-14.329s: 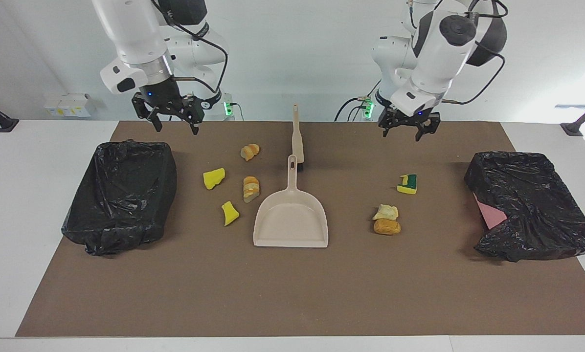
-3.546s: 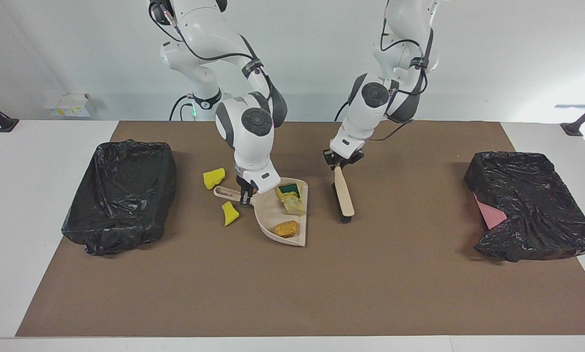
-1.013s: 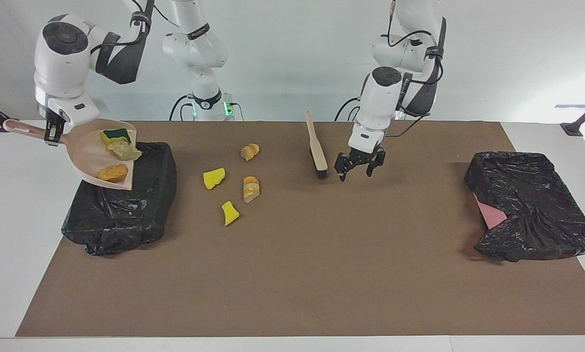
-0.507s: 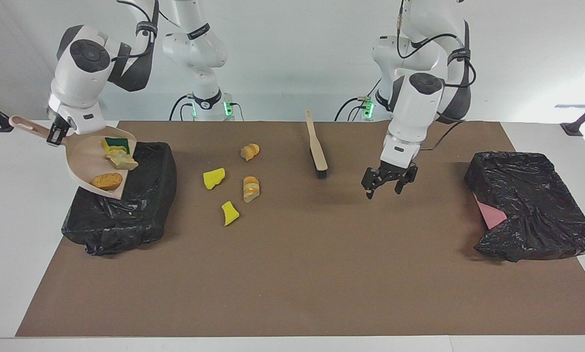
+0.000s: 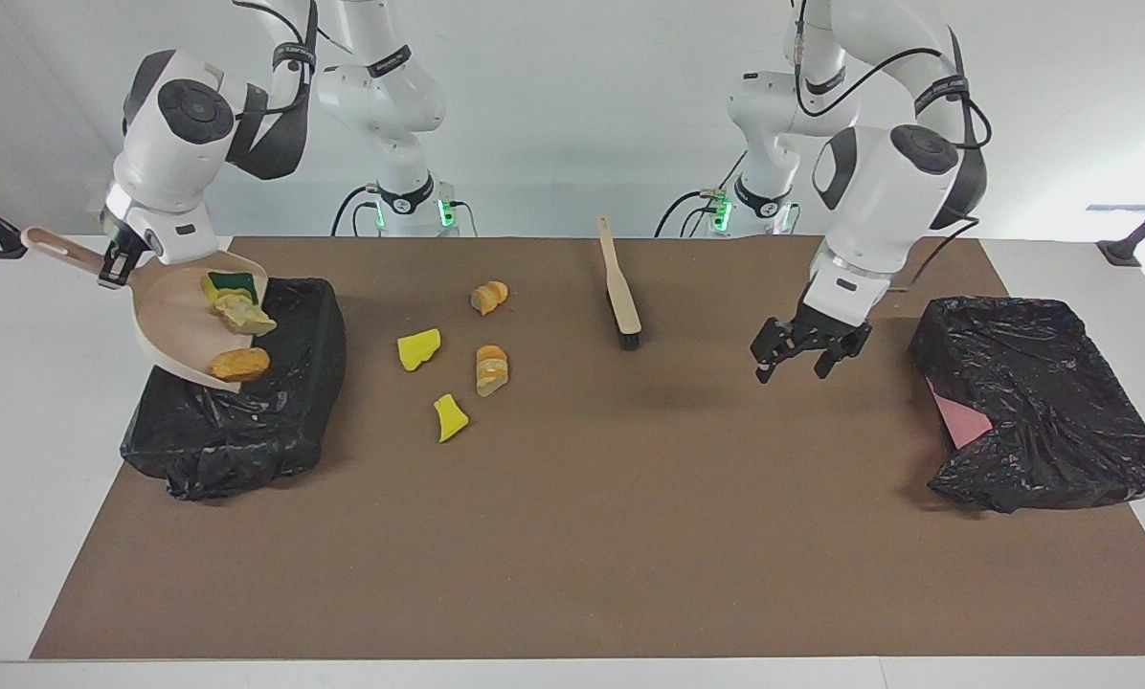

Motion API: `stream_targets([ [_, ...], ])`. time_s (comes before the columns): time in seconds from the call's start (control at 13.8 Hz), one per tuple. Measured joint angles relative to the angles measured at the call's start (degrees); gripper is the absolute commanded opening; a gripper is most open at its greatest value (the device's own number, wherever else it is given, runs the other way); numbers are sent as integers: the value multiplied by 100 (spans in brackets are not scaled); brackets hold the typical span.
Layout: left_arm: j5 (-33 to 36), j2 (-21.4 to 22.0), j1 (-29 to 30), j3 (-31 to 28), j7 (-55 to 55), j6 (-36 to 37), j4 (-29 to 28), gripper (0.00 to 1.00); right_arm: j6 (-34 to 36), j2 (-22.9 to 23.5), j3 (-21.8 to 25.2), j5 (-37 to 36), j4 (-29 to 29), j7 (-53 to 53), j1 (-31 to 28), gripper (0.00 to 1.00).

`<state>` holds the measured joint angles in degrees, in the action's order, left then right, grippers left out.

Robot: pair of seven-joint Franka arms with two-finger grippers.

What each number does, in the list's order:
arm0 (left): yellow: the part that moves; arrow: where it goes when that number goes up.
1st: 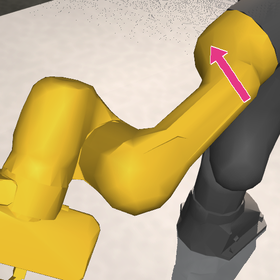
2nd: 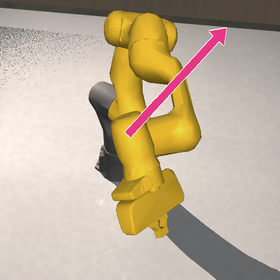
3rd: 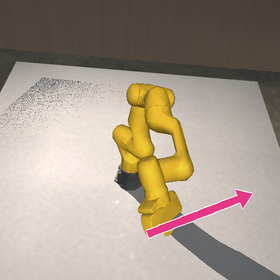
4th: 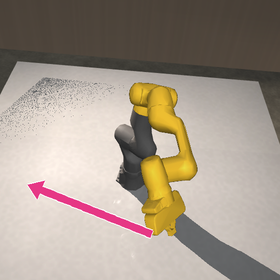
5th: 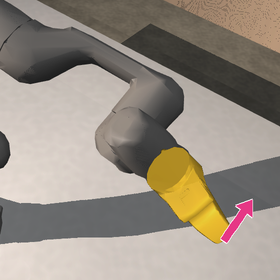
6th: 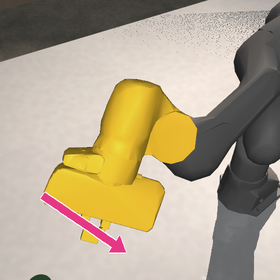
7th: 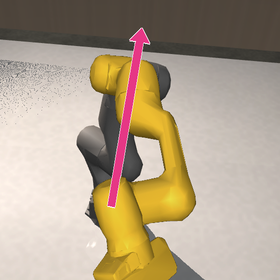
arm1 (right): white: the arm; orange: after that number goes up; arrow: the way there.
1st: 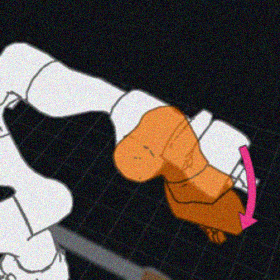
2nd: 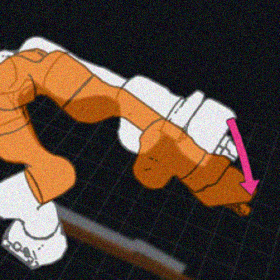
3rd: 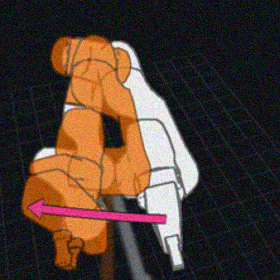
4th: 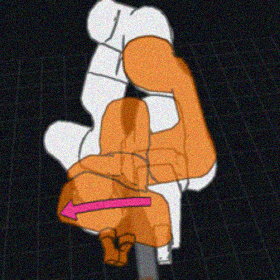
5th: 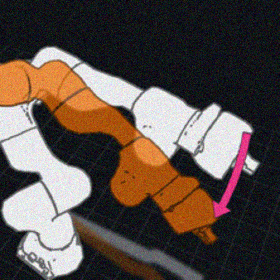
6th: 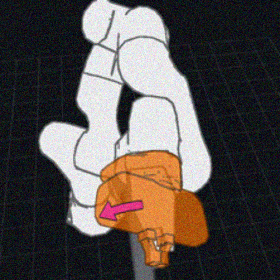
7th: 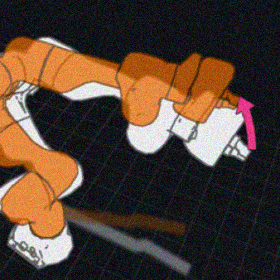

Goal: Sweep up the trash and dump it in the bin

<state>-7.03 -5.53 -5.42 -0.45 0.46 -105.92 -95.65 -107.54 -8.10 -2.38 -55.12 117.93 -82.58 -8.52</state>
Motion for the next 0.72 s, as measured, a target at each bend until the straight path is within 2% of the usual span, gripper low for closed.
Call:
stream_targets([
  [0.36,492,139,60,-14,-58,1181,698,100,136,-49,-18,-477,-357,33,103,0],
  [0.72,531,536,213,-198,-358,1564,727,100,221,133,-115,-503,-947,31,255,0],
])
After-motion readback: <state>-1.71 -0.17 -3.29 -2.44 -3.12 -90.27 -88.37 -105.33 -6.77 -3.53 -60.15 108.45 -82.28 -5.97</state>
